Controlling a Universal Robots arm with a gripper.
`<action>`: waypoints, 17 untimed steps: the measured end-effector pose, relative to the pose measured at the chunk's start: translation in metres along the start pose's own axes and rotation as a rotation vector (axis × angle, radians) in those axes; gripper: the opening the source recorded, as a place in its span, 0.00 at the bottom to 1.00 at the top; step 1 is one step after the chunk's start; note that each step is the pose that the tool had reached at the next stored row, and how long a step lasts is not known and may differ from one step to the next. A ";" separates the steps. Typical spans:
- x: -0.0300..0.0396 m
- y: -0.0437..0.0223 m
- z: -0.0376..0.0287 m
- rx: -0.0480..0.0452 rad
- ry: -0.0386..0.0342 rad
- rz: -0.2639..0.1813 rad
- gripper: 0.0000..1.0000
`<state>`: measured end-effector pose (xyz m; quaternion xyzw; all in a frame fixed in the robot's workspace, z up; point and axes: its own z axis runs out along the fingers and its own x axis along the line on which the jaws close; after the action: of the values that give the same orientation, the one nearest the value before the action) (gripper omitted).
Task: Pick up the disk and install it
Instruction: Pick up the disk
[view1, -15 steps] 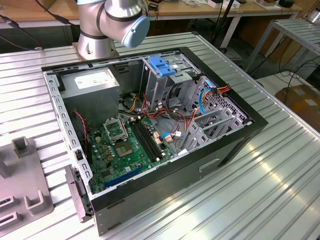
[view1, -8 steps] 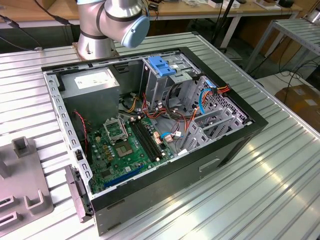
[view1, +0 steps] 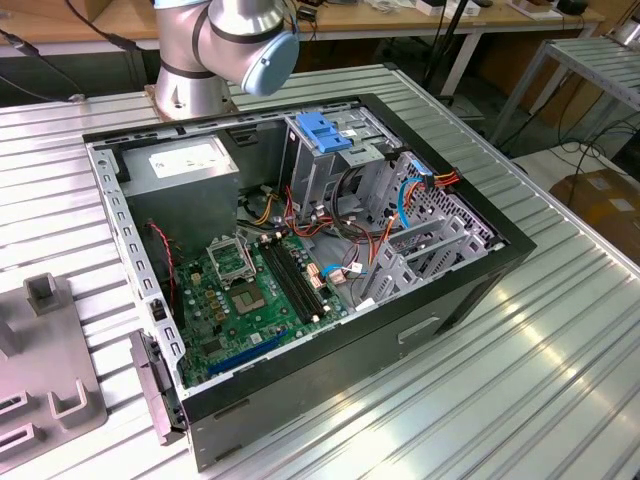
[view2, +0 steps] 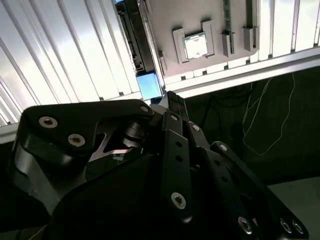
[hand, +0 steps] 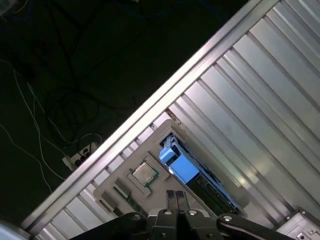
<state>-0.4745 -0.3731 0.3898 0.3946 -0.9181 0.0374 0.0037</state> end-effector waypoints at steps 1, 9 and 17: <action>0.0000 0.0001 0.0008 0.0023 -0.0025 -0.009 0.10; -0.0006 0.0001 0.0082 -0.0133 -0.0293 -0.077 0.10; -0.0007 0.0003 0.0121 -0.0097 -0.0379 -0.224 0.31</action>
<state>-0.4739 -0.3732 0.3776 0.4953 -0.8683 0.0248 -0.0076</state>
